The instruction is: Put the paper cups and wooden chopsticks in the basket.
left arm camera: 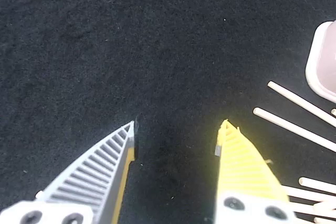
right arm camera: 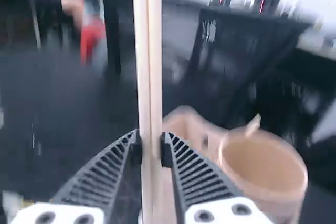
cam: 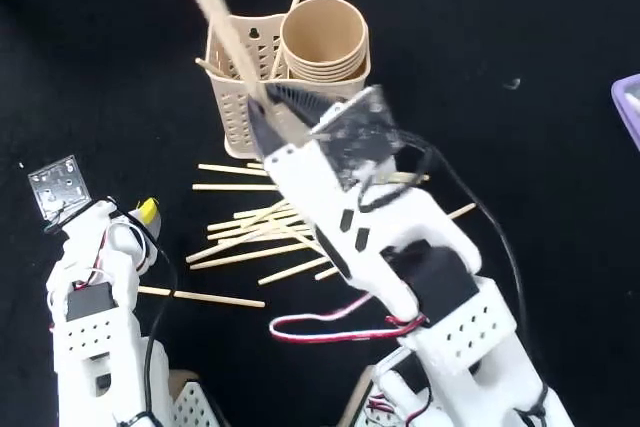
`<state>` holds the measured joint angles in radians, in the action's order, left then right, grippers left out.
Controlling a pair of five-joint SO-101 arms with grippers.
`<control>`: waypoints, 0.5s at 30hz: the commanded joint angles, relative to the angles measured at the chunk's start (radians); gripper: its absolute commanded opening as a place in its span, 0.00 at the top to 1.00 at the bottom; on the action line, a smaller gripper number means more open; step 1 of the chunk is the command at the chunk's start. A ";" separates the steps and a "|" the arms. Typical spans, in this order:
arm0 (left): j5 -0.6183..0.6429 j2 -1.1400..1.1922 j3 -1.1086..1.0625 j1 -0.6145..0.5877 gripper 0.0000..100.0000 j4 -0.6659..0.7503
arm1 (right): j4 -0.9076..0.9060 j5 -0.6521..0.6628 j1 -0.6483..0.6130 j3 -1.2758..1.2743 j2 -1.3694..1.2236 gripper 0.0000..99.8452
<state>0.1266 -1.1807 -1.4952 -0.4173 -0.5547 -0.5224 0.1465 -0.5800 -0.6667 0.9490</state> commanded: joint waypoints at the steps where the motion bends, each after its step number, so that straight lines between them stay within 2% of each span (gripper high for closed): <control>1: -0.002 -0.012 0.030 -0.007 0.75 0.020 | 0.236 -0.063 0.020 -0.010 -0.050 0.99; 7: -0.002 -0.012 0.030 -0.007 0.75 0.020 | 0.489 -0.086 0.023 0.013 -0.275 0.99; 15: -0.002 -0.012 0.030 -0.007 0.75 0.020 | 0.750 -0.086 0.120 0.061 -0.598 0.99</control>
<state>0.1266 -1.1807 -1.4952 -0.4173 -0.5547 0.1343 0.0713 -0.5094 -0.6682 0.4212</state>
